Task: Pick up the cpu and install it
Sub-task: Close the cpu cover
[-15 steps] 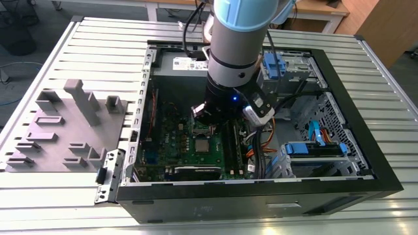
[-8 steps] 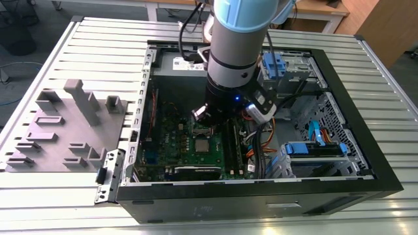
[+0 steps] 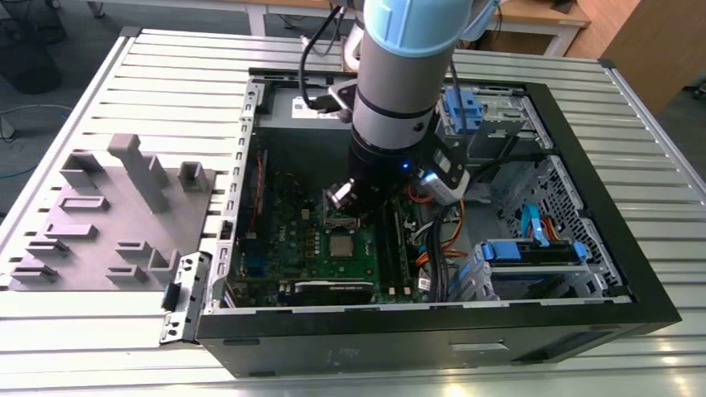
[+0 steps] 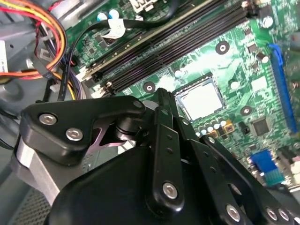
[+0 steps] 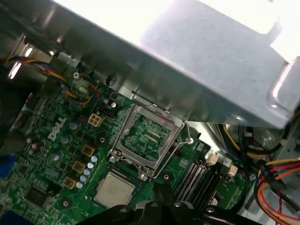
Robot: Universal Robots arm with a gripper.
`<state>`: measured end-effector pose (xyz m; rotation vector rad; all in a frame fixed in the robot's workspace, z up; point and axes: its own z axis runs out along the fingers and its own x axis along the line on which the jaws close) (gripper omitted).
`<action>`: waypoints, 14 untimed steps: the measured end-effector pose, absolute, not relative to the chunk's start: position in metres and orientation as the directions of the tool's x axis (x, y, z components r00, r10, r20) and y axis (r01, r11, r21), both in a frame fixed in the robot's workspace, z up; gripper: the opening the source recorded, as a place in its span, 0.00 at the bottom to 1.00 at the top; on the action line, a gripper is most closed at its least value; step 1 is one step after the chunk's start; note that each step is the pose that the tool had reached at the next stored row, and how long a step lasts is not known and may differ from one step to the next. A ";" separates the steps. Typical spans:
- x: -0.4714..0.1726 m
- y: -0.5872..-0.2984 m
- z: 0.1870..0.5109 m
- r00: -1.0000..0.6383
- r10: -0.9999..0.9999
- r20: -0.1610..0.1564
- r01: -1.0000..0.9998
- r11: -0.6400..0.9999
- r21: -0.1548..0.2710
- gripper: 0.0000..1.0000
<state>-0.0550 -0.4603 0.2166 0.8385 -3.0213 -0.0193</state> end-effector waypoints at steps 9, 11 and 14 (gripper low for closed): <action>-0.054 -0.460 0.215 -0.780 -0.625 0.002 -0.625 0.780 0.013 0.11; -0.053 -0.459 0.215 -0.778 -0.628 0.002 -0.628 0.778 0.013 0.11; -0.051 -0.455 0.215 -0.777 -0.630 0.002 -0.630 0.777 0.013 0.11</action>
